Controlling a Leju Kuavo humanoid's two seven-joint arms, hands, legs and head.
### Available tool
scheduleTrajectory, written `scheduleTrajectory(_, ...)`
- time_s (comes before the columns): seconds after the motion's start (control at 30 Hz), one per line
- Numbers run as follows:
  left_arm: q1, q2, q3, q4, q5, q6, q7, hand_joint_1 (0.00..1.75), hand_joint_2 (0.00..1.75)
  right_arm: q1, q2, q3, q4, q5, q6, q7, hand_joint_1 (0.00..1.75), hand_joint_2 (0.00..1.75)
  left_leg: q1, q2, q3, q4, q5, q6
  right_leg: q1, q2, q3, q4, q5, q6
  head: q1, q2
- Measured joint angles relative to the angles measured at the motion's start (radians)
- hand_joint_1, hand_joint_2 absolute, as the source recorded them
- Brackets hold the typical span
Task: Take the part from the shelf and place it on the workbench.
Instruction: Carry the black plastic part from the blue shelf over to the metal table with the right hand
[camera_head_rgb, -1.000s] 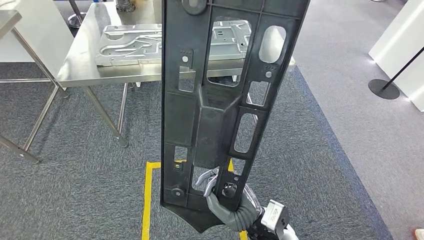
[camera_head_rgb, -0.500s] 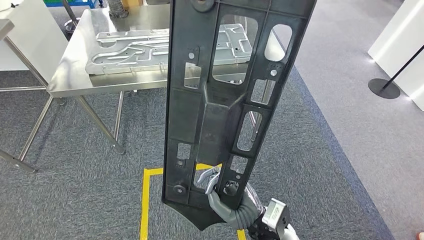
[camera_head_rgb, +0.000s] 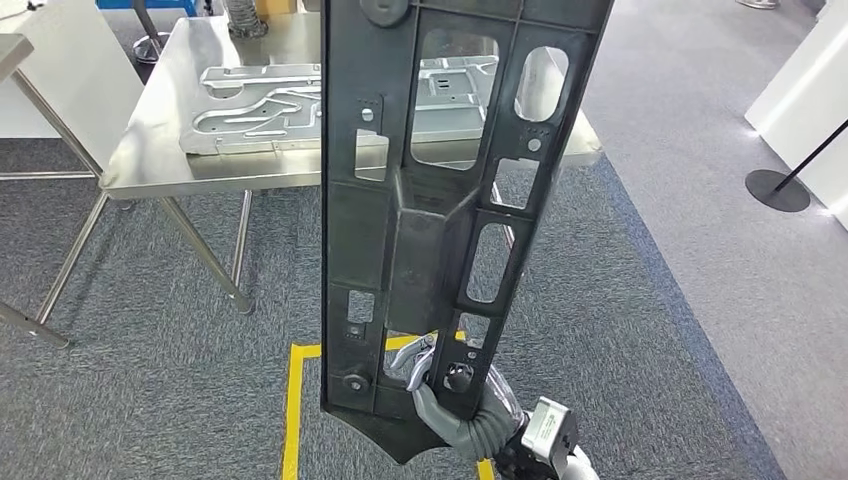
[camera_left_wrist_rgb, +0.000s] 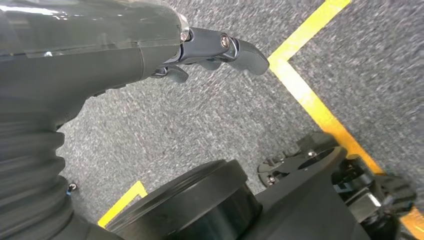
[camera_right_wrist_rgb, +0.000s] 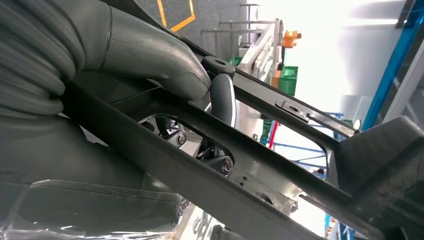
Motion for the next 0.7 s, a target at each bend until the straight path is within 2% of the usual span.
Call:
scheduleTrajectory(0.07,0.000,0.000,0.000,0.000,0.000,0.000,-0.001,0.00,1.75,0.001,-0.001,0.000,0.000,-0.001,0.000,0.000,1.75,1.75,-0.001,0.002,0.006,0.003,0.000,-0.014,0.005,0.000,0.006,-0.017,-0.010,-0.014,0.000,0.000)
scheduleTrajectory(0.13,0.000,0.001,0.000,0.000,0.000,0.001,-0.002,0.00,1.75,0.002,-0.001,0.000,0.000,-0.002,-0.001,0.001,1.75,1.75,-0.001,0.003,0.011,0.021,-0.004,-0.025,0.000,0.001,0.024,-0.028,0.002,-0.027,0.000,0.000)
scheduleTrajectory(0.17,-0.001,0.002,0.000,0.000,0.000,0.001,-0.002,0.00,1.75,0.001,-0.001,0.000,0.000,-0.002,-0.001,0.001,1.75,1.75,-0.001,0.003,0.000,0.048,-0.015,-0.029,-0.002,0.000,0.035,-0.031,0.000,-0.031,0.000,0.000)
scheduleTrajectory(0.2,-0.002,0.002,0.000,0.000,0.000,0.001,-0.002,0.00,1.75,0.000,-0.001,0.000,0.000,-0.003,-0.001,0.000,1.75,1.75,0.000,0.003,-0.024,0.094,-0.036,-0.033,-0.003,0.000,0.043,-0.033,-0.003,-0.035,-0.001,0.000)
scheduleTrajectory(0.27,-0.005,0.003,0.001,0.000,0.001,0.001,-0.003,0.00,1.75,-0.001,-0.001,-0.001,0.000,-0.003,-0.001,0.000,1.75,1.75,0.002,0.003,-0.100,0.220,-0.091,-0.039,-0.001,-0.001,0.052,-0.034,-0.013,-0.040,-0.001,0.000)
scheduleTrajectory(0.3,-0.007,0.004,0.001,0.000,0.001,0.000,-0.004,0.00,1.75,0.000,-0.001,-0.001,0.000,-0.003,-0.001,0.000,1.75,1.75,0.002,0.003,-0.134,0.267,-0.109,-0.042,0.000,0.000,0.057,-0.033,-0.018,-0.041,-0.001,0.000)
scheduleTrajectory(0.33,-0.009,0.005,0.001,0.000,0.002,0.000,-0.004,0.00,1.75,0.001,-0.001,-0.001,0.000,-0.003,-0.001,0.000,1.75,1.75,0.002,0.003,-0.154,0.282,-0.106,-0.042,0.001,0.000,0.063,-0.033,-0.024,-0.041,-0.001,0.000)
scheduleTrajectory(0.37,-0.010,0.005,0.001,0.000,0.002,0.000,-0.004,0.00,1.75,0.001,-0.001,-0.001,0.000,-0.003,-0.001,0.000,1.75,1.75,0.003,0.003,-0.155,0.259,-0.078,-0.043,0.001,0.001,0.073,-0.033,-0.030,-0.040,-0.001,0.000)
scheduleTrajectory(0.43,-0.009,0.005,0.001,0.000,0.001,0.000,-0.003,0.00,1.75,0.001,-0.001,-0.001,0.000,-0.003,-0.001,0.000,1.75,1.75,0.003,0.004,-0.116,0.134,0.017,-0.041,0.001,0.003,0.094,-0.034,-0.045,-0.037,0.000,0.000)
scheduleTrajectory(0.47,-0.007,0.006,0.001,0.000,0.001,-0.001,-0.003,0.00,1.75,0.000,-0.001,-0.001,0.001,-0.003,-0.001,0.000,1.75,1.75,0.001,0.004,-0.099,0.075,0.044,-0.039,0.001,0.005,0.101,-0.033,-0.050,-0.033,0.000,0.000)
scheduleTrajectory(0.5,-0.005,0.006,0.001,0.000,0.001,-0.001,-0.002,0.00,1.75,0.000,-0.001,-0.001,0.001,-0.003,-0.002,0.000,1.75,1.75,-0.002,0.005,-0.088,0.038,0.058,-0.032,0.001,0.005,0.104,-0.033,-0.054,-0.028,0.000,0.000)
scheduleTrajectory(0.53,-0.004,0.006,0.001,0.000,0.001,-0.001,-0.002,0.00,1.75,0.001,-0.001,-0.001,0.001,-0.003,-0.002,0.000,1.75,1.75,-0.005,0.006,-0.085,0.023,0.059,-0.025,0.001,0.005,0.104,-0.033,-0.058,-0.021,0.000,0.000)
scheduleTrajectory(0.63,-0.006,0.006,0.001,0.000,0.001,-0.001,-0.003,0.00,1.75,0.000,-0.001,-0.001,0.000,-0.003,-0.002,0.000,1.75,1.75,-0.004,0.004,-0.080,0.013,0.066,-0.004,0.002,0.004,0.109,-0.032,-0.071,-0.003,0.000,0.000)
scheduleTrajectory(0.7,-0.007,0.004,0.001,0.000,0.000,-0.001,-0.003,0.00,1.75,-0.002,-0.001,-0.001,0.000,-0.003,-0.002,0.000,1.75,1.75,0.002,0.003,-0.067,0.001,0.066,0.005,0.002,0.003,0.088,0.019,-0.098,0.008,0.000,0.000)
